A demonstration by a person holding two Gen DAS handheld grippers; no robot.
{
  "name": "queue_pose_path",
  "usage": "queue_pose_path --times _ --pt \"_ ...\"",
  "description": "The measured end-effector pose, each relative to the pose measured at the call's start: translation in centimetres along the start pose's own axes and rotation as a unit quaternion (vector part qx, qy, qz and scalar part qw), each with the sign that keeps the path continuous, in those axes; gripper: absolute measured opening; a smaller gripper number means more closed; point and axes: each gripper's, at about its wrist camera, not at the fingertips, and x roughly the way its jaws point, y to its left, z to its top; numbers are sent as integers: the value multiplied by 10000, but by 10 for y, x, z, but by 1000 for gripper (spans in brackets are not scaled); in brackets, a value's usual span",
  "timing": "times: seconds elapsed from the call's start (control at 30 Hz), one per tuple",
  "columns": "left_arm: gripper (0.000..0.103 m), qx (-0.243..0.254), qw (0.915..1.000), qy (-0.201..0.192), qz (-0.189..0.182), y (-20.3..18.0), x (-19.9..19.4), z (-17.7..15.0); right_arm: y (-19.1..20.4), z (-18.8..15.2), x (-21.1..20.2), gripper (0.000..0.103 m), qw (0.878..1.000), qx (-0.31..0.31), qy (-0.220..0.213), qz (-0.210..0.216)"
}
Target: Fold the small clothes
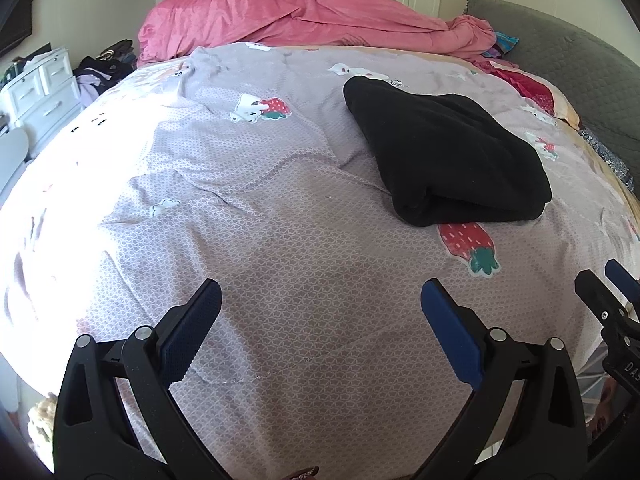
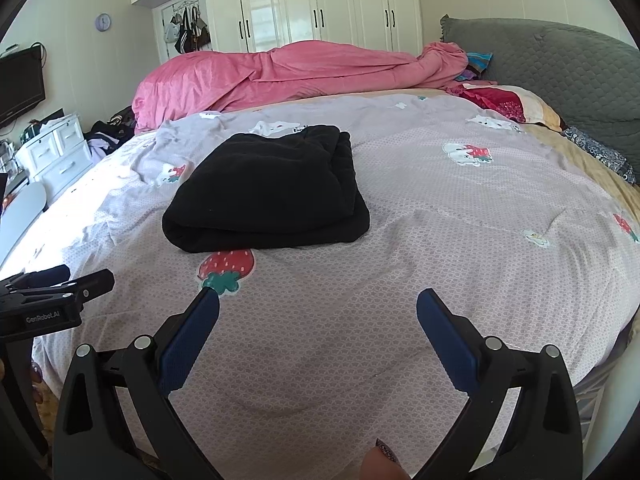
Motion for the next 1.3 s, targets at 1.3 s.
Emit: queue_pose_path --times 1.3 --pt "94 -1603 9777 421 1293 210 21 34 -350 -82 -82 99 7787 3969 542 -4829"
